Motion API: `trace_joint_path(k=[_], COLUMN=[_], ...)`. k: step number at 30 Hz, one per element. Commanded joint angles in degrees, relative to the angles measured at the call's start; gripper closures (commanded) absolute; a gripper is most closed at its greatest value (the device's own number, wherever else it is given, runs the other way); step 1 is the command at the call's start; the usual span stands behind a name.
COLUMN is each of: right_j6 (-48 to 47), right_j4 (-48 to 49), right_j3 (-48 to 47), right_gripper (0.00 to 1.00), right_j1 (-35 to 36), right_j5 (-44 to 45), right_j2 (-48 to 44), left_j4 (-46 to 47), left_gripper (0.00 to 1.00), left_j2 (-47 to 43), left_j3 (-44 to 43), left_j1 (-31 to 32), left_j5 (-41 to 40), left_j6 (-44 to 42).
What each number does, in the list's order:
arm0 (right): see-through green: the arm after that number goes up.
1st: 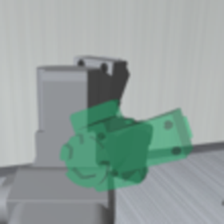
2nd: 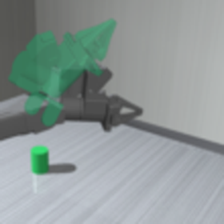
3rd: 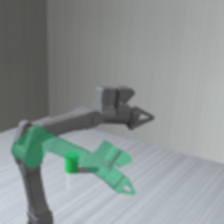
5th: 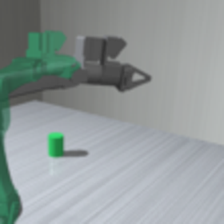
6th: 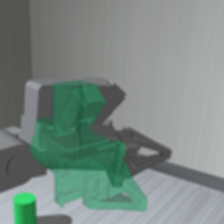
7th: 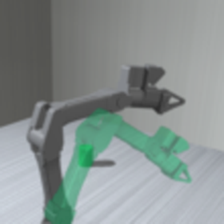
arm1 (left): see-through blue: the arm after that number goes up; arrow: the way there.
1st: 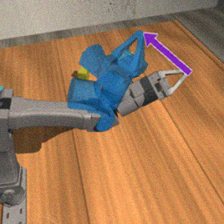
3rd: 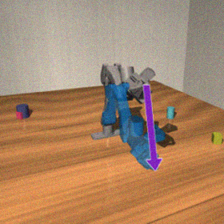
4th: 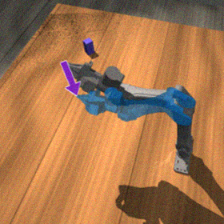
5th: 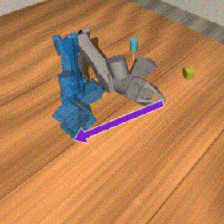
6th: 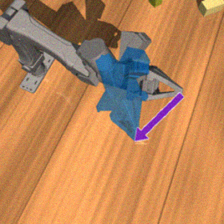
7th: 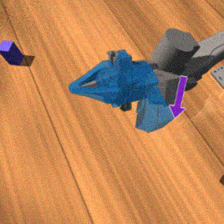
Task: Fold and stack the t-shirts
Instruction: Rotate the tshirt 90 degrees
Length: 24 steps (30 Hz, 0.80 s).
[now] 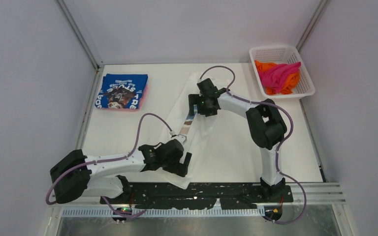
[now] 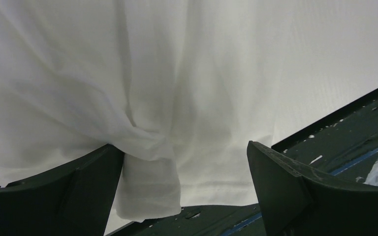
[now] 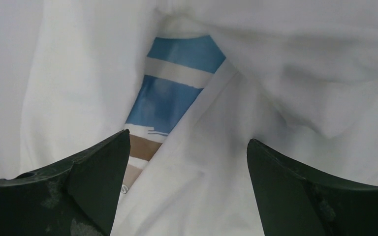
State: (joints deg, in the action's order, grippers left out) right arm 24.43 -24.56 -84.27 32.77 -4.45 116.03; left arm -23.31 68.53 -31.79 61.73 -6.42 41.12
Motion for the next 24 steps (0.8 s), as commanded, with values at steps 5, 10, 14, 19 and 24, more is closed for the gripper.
trace_joint_path(k=[5, 10, 14, 19, 24], right_j6=[0.62, -1.94, -4.41, -6.93, -10.26], right_j4=[-0.21, -4.43, -9.19, -13.39, -10.97], right_j3=[-8.70, -23.39, -38.15, -47.40, -39.40], right_gripper=[0.04, 0.05, 0.05, 0.05, 0.05], right_j1=[-5.00, -9.18, -11.71, -14.04, -13.97], right_j5=[-0.51, -1.51, -0.44, 0.50, -0.69], right_j2=[9.61, 18.43, 25.62, 25.50, 12.74], left_j4=[9.97, 12.62, 8.96, 5.56, -2.24], left_gripper=[0.00, 0.00, 0.00, 0.00, 0.00], left_j2=[12.90, 18.12, 19.44, 15.08, 9.17], left_j3=[-6.14, -13.13, -19.55, -16.29, -13.84], left_j1=[-0.28, -0.23, -0.27, -0.14, -0.19], left_j5=[17.41, 20.74, 18.55, 17.04, 10.33], left_j6=[-2.46, -1.89, -3.07, -3.05, -2.76])
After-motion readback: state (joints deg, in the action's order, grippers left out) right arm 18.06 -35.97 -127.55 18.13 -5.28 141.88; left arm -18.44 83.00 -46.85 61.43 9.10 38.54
